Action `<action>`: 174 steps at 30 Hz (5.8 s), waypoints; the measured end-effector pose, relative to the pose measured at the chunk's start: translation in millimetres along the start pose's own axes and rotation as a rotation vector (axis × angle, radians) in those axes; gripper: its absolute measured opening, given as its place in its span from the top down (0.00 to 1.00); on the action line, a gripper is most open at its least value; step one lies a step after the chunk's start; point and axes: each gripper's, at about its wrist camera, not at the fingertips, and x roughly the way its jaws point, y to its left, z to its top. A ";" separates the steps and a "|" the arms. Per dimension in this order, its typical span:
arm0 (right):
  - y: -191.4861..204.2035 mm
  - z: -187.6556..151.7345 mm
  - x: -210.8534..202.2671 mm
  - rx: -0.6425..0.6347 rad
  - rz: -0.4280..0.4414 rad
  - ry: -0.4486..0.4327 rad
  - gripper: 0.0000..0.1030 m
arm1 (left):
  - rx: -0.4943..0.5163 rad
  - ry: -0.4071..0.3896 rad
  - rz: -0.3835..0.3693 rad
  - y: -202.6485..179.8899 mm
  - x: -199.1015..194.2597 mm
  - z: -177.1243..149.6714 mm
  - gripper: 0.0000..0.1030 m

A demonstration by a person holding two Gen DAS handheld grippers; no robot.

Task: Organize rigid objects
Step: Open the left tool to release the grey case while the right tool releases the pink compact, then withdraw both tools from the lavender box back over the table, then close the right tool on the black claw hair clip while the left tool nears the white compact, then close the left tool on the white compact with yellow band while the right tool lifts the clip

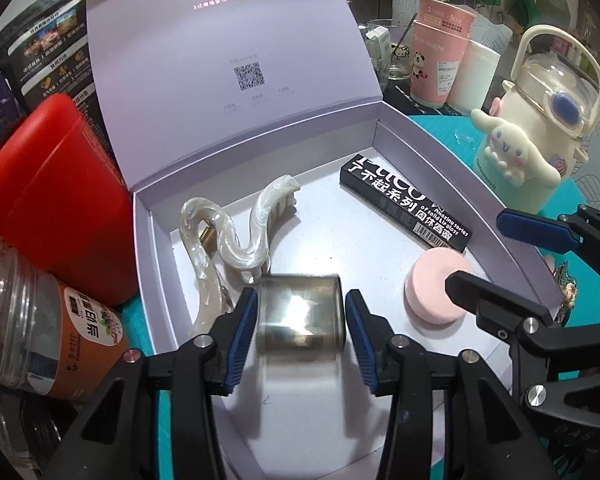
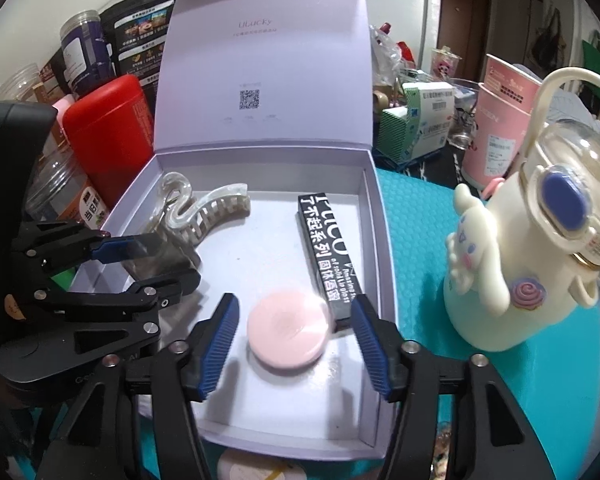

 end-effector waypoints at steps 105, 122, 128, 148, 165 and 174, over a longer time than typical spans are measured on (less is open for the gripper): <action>8.2 -174.6 -167.1 0.230 -0.105 -0.108 0.37 | 0.043 -0.070 -0.132 -69.9 -125.8 -148.9 0.15; -11.4 -151.2 -112.0 0.258 -0.048 -0.039 0.37 | 0.079 -0.042 -0.142 -62.5 -82.6 -126.5 0.15; -21.3 -136.1 -89.5 0.263 -0.037 -0.004 0.37 | 0.100 -0.037 -0.140 -61.4 -72.6 -118.4 0.15; -49.7 -143.0 -68.6 0.314 0.000 0.063 0.77 | 0.138 0.012 -0.235 -91.3 -40.4 -99.9 0.15; -72.3 -168.8 -90.8 0.344 -0.039 0.059 0.77 | 0.130 -0.020 -0.187 -108.3 -28.9 -94.0 0.47; -65.0 -180.5 -103.0 0.339 -0.045 0.054 0.79 | 0.126 -0.010 -0.205 -107.3 -43.3 -113.8 0.47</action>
